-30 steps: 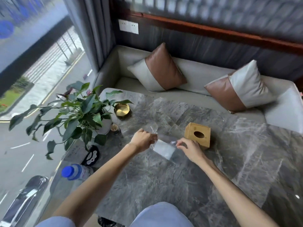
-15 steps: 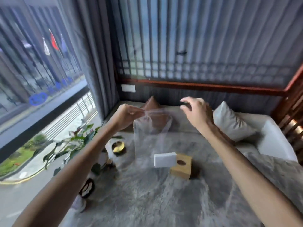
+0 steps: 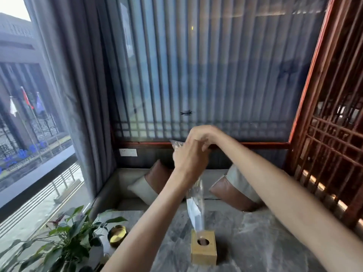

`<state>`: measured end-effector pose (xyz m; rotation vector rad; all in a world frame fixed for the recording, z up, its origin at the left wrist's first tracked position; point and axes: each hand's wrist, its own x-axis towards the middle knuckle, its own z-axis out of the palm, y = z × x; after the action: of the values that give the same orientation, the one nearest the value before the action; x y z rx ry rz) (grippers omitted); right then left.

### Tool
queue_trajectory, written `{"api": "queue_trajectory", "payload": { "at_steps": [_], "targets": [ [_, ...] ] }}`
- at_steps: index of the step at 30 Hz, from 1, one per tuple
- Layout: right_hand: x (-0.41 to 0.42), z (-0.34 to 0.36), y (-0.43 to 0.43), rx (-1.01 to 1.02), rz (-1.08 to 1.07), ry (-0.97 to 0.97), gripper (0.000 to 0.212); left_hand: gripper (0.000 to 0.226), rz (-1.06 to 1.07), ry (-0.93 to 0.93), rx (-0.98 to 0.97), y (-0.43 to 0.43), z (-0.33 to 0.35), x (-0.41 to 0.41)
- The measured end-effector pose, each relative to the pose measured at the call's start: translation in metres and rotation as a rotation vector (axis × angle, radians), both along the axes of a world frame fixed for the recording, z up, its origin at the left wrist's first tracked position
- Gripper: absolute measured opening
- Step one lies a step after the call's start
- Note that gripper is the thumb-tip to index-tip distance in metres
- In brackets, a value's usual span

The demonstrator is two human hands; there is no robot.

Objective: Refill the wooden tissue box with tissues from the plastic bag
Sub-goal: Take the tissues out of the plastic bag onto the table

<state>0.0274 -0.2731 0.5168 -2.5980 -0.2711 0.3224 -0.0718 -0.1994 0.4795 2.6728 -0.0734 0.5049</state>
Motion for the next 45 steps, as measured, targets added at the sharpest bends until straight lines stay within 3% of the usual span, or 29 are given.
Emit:
{"api": "queue_trajectory", "payload": {
  "at_steps": [3,6,7,8,10,12,15,21,24,26,28,30,33,35,37,39,42,45],
  "targets": [
    [0.001,0.021,-0.015,-0.190,0.303,-0.080,0.023,0.050,-0.129,-0.085,-0.049,0.035,0.004,0.001],
    [-0.006,0.049,-0.039,-0.130,0.421,-0.072,0.028,0.062,-0.101,-0.340,0.052,0.094,0.017,0.024],
    [-0.008,0.057,-0.047,-0.094,0.431,-0.082,0.030,0.069,-0.098,-0.345,0.087,0.113,0.024,0.033],
    [-0.011,0.065,-0.054,-0.066,0.441,-0.103,0.031,0.074,-0.126,-0.288,0.049,0.127,0.032,0.041],
    [-0.015,0.079,-0.066,-0.010,0.443,-0.138,0.031,0.071,-0.325,-0.097,-0.263,0.144,0.047,0.056],
    [-0.018,0.091,-0.074,0.072,0.434,-0.150,0.030,0.046,-0.545,0.012,-0.555,0.149,0.055,0.066],
    [-0.022,0.103,-0.086,0.152,0.382,-0.208,0.029,0.016,-0.622,-0.003,-0.741,0.141,0.058,0.076],
    [-0.029,0.098,-0.134,0.051,0.229,-0.306,0.027,0.011,-0.640,-0.162,-0.825,0.116,0.068,0.091],
    [-0.022,0.079,-0.152,0.262,0.184,-0.280,0.023,0.014,-0.640,-0.200,-0.922,0.124,0.069,0.103],
    [-0.016,0.072,-0.155,0.436,0.167,-0.266,0.022,0.027,-0.706,-0.078,-1.073,0.133,0.060,0.109],
    [-0.012,0.071,-0.153,0.514,0.176,-0.256,0.024,0.028,-0.738,0.087,-1.089,0.133,0.038,0.110],
    [-0.010,0.074,-0.152,0.448,0.198,-0.233,0.025,0.019,-0.695,0.142,-1.054,0.125,0.013,0.108],
    [-0.011,0.080,-0.161,0.134,0.178,-0.228,0.027,0.016,-0.650,0.107,-1.141,0.106,0.000,0.102],
    [-0.012,0.082,-0.160,-0.017,0.039,-0.444,0.026,0.017,-0.639,0.086,-1.139,0.094,0.008,0.097],
    [-0.019,0.075,-0.142,0.081,-0.093,-0.863,0.021,0.016,-0.649,0.063,-1.098,0.078,0.017,0.092],
    [-0.032,0.059,-0.106,0.246,-0.011,-1.160,0.013,0.016,-0.652,0.048,-1.052,0.062,0.023,0.087],
    [-0.046,0.032,-0.054,0.168,0.145,-1.178,0.012,0.015,-0.647,-0.043,-0.955,0.050,0.024,0.079],
    [-0.044,0.015,-0.030,0.139,0.158,-1.134,0.018,0.016,-0.626,-0.114,-0.847,0.058,0.021,0.070]
  ]
}}
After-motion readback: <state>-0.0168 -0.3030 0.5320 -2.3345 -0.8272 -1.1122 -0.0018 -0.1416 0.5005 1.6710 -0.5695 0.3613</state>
